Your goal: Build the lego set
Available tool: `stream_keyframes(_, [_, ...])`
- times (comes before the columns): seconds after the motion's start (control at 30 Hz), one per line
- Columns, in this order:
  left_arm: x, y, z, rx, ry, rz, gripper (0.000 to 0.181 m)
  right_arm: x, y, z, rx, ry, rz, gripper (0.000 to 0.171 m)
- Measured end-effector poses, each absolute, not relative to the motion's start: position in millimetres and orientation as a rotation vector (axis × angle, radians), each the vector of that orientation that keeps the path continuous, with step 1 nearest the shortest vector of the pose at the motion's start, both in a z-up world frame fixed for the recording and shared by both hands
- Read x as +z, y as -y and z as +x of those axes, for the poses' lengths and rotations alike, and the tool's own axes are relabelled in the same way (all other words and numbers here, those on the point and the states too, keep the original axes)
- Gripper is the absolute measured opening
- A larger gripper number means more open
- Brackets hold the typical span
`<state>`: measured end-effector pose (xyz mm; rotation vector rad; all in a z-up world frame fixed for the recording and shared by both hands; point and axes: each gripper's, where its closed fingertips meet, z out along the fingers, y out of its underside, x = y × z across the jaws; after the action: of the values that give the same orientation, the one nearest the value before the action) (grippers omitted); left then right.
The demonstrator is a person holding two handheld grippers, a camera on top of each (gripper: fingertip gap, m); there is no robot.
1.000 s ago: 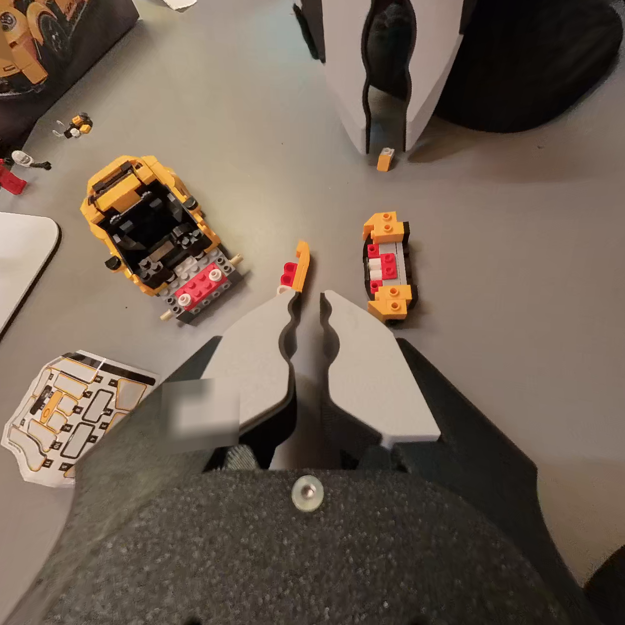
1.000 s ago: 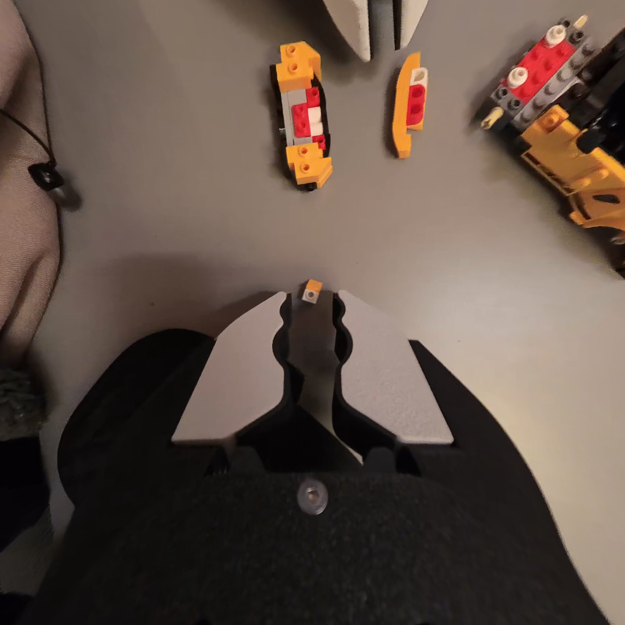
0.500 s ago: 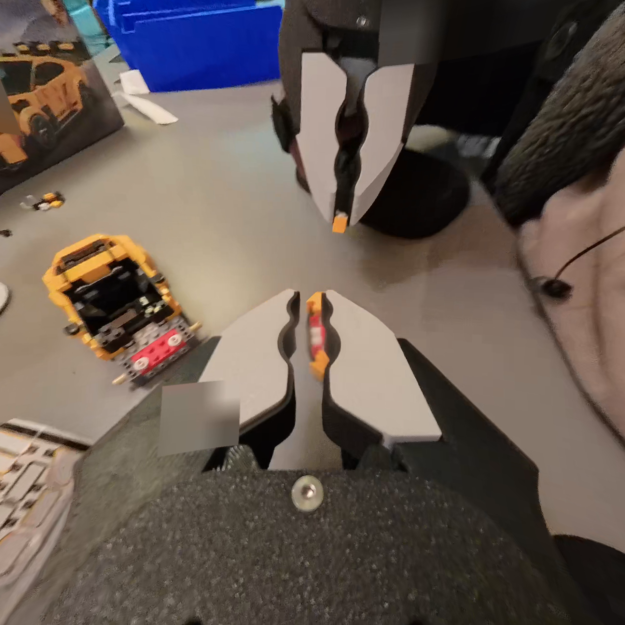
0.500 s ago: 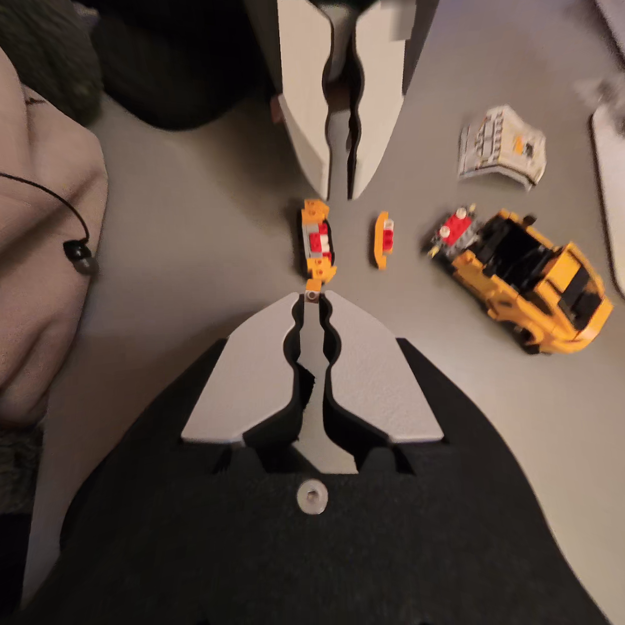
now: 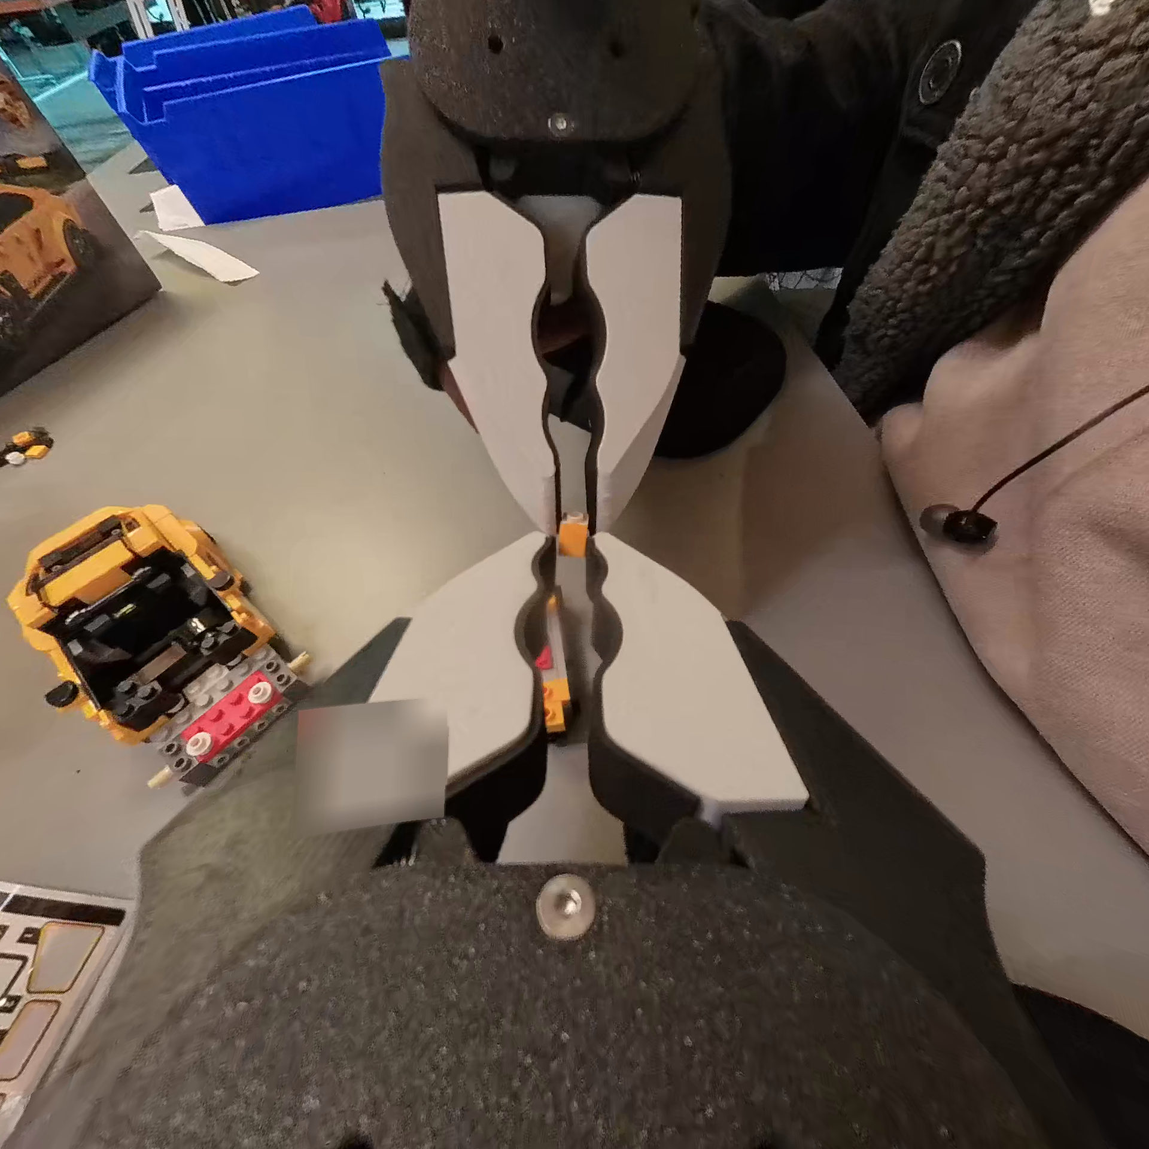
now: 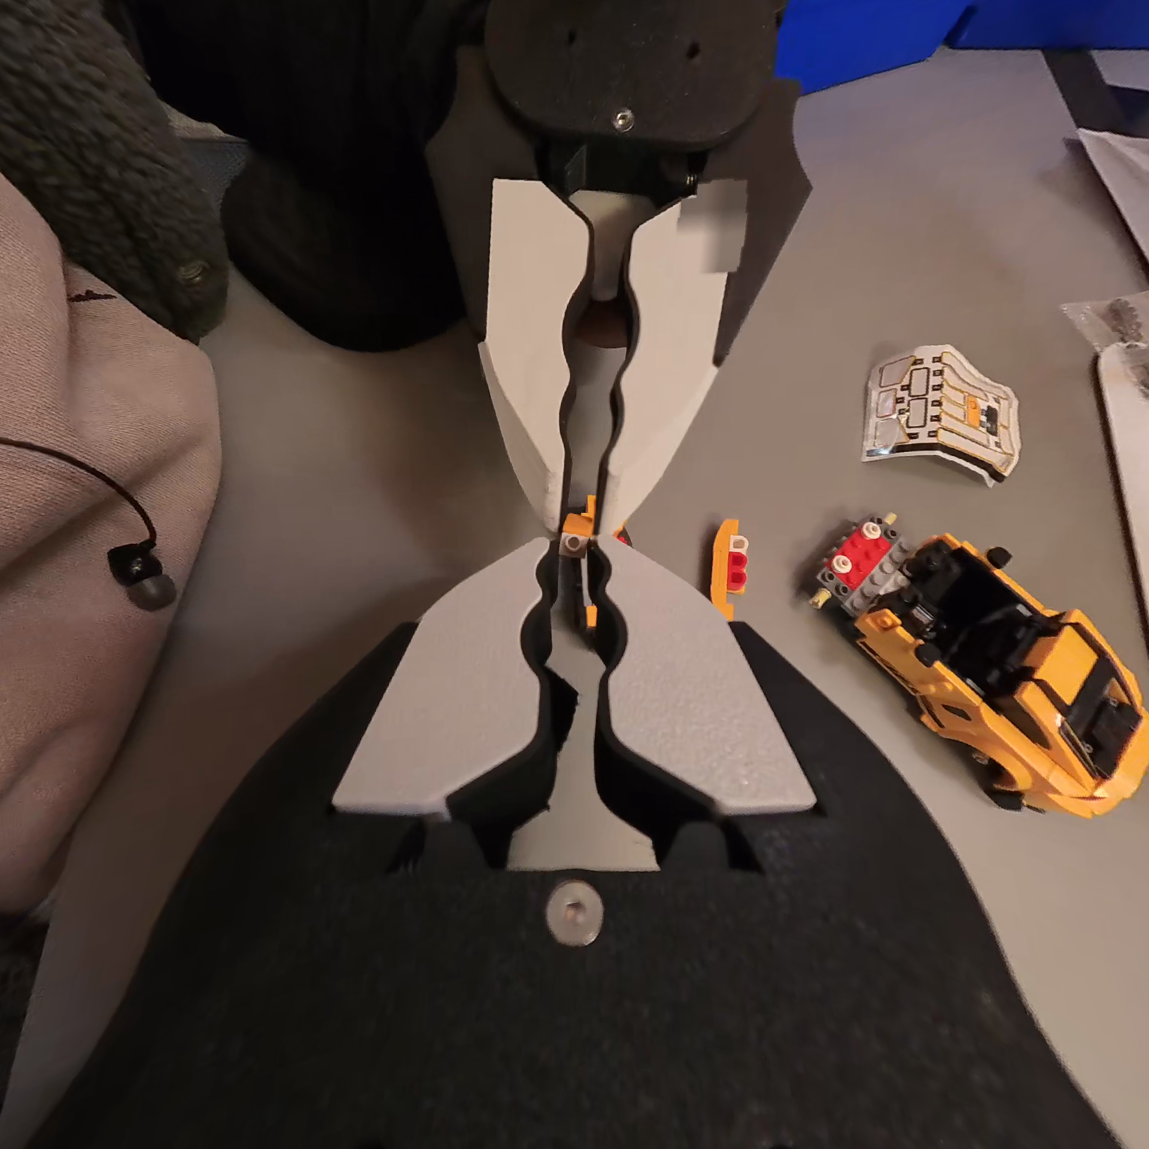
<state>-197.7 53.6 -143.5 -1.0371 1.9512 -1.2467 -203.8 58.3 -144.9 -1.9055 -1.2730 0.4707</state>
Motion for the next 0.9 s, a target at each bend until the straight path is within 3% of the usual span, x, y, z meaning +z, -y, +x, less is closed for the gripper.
stream_keyframes(0.7, [-154.7,-70.6,-198.9,-1.313,-1.946,-1.200,0.008,-164.3,-73.7,-200.8,0.542,1.217,-1.913,0.014])
stream_keyframes(0.9, [-157.0,-74.4,-197.3,-1.286,-1.937,-1.189,0.008,-164.6,-79.3,-204.7,0.638,1.232,-1.885,0.008])
